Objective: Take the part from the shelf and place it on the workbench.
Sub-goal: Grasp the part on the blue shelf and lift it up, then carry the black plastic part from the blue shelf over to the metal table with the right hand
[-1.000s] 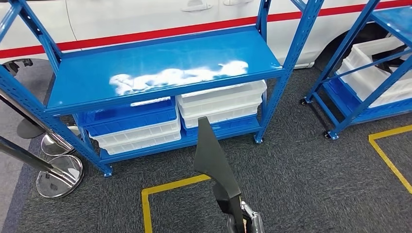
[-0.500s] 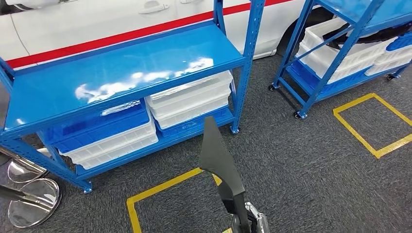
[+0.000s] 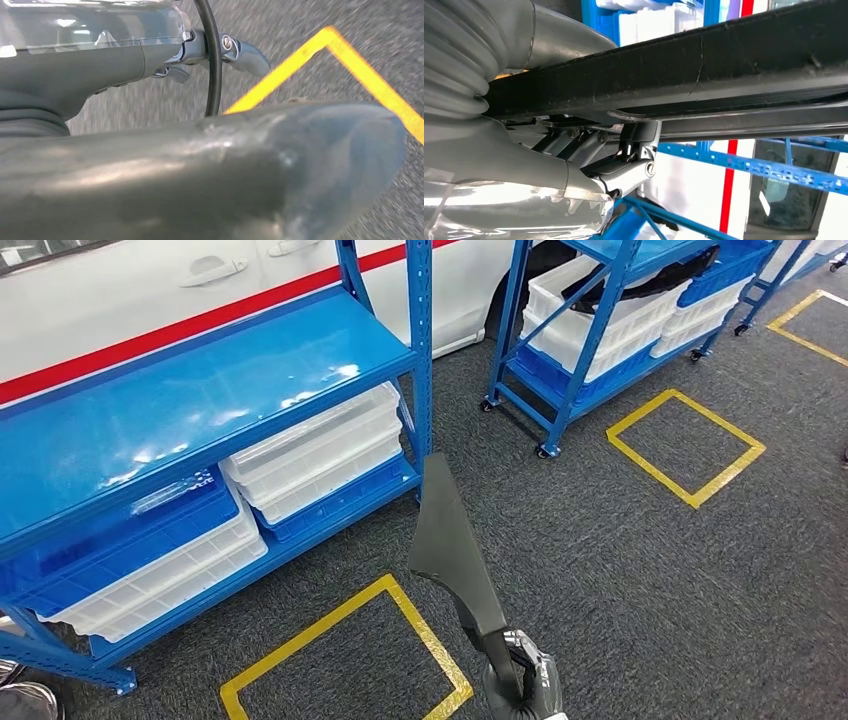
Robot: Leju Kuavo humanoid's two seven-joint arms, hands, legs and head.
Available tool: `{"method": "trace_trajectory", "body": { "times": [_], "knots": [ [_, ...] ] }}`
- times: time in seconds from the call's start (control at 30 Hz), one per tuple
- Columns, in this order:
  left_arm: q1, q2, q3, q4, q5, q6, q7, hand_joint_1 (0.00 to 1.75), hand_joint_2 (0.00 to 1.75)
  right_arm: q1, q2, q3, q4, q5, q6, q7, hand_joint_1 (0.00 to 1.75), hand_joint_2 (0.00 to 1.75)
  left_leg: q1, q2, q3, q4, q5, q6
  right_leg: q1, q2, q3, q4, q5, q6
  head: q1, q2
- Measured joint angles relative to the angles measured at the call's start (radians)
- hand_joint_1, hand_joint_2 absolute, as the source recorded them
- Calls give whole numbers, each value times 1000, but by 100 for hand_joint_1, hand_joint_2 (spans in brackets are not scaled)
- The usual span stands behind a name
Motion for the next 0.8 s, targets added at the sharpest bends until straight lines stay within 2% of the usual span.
{"method": "trace_trajectory", "body": {
  "times": [0.03,0.07,0.1,0.17,0.2,0.23,0.27,0.3,0.33,0.37,0.43,0.47,0.53,0.57,0.6,0.63,0.67,0.7,0.73,0.77,0.8],
  "knots": [
    [-7,8,-4,0,-20,2,-1,0,0,-1,0,0,5,6,6,0,175,175,2,11,4,-13,3,2,-1,7,-4,-2,4,7,0,0],
    [-13,14,-11,0,-40,6,-4,0,0,-1,0,0,9,15,10,1,175,175,4,23,8,-27,8,4,0,-7,-10,1,3,14,0,0],
    [-18,19,-19,0,-58,11,-7,0,0,1,-1,0,13,27,8,2,175,175,7,37,11,-41,15,7,2,-33,-20,16,-9,19,0,0],
    [-20,29,-33,0,-84,28,-23,0,0,3,-1,0,19,45,10,4,175,175,6,67,13,-53,24,12,2,-101,-66,107,-65,27,1,0],
    [-19,32,-37,0,-87,36,-37,0,0,5,-1,0,21,45,17,4,175,175,4,84,11,-53,25,14,-2,-117,-98,173,-97,32,1,0],
    [-20,35,-38,0,-85,43,-54,0,0,9,-2,0,23,42,25,4,175,175,3,101,8,-52,24,14,-6,-123,-126,229,-118,37,1,0],
    [-23,37,-38,0,-79,47,-71,0,0,13,-2,0,24,39,29,3,175,175,2,117,6,-50,24,14,-10,-127,-138,257,-121,41,1,0],
    [-29,37,-37,-1,-75,45,-83,0,0,16,-3,0,24,36,28,3,175,175,2,131,5,-48,23,12,-13,-131,-130,246,-106,45,1,0],
    [-35,37,-37,-1,-73,41,-90,0,0,16,-4,0,26,35,23,3,175,175,2,145,4,-45,21,10,-14,-141,-98,192,-75,46,1,0],
    [-42,37,-37,-1,-74,36,-92,0,0,13,-5,0,27,35,16,2,175,175,2,158,5,-42,19,7,-14,-163,-55,115,-47,44,1,0],
    [-53,35,-37,-1,-80,30,-89,0,0,3,-7,0,33,37,2,2,175,175,-2,180,8,-38,13,-4,-8,-207,10,1,-13,32,1,0],
    [-57,34,-37,-1,-82,29,-86,0,0,-3,-9,1,37,37,-5,1,175,175,-3,190,11,-37,11,-10,-4,-216,19,-18,-11,24,1,0],
    [-66,30,-37,-2,-82,25,-80,0,0,-12,-13,1,44,33,-14,1,175,175,-3,212,16,-38,9,-23,0,-195,16,-20,-5,10,1,0],
    [-70,28,-37,-2,-83,21,-76,0,0,-15,-15,2,49,30,-19,1,175,175,0,207,17,-34,4,-28,-2,-183,16,-26,0,4,1,0],
    [-73,26,-37,-2,-86,16,-70,0,0,-20,-17,5,55,29,-26,1,175,175,3,187,12,-18,-11,-33,-5,-172,15,-31,5,-4,1,0],
    [-73,24,-37,-2,-91,11,-62,0,0,-27,-20,9,63,31,-34,1,175,175,6,156,-3,18,-38,-36,-9,-160,15,-36,11,-11,1,0],
    [-71,23,-37,-2,-97,8,-53,0,0,-36,-22,15,73,36,-43,1,175,175,9,120,-27,75,-74,-39,-10,-146,12,-38,15,-15,1,0],
    [-66,22,-37,-2,-102,6,-45,0,0,-44,-24,21,83,42,-51,0,175,175,10,97,-58,145,-110,-41,-10,-131,8,-38,18,-18,1,0],
    [-62,21,-37,-2,-105,6,-41,0,0,-50,-26,26,92,46,-56,1,175,175,10,86,-86,207,-136,-43,-10,-116,4,-37,19,-19,1,0],
    [-59,20,-37,-2,-105,5,-38,0,0,-52,-29,31,100,48,-62,1,175,175,10,82,-103,243,-142,-44,-9,-100,1,-35,21,-18,1,0],
    [-57,19,-37,-2,-102,4,-37,0,0,-52,-31,35,106,45,-68,1,175,175,11,80,-102,240,-128,-45,-9,-85,-1,-31,21,-17,1,0]
  ]
}}
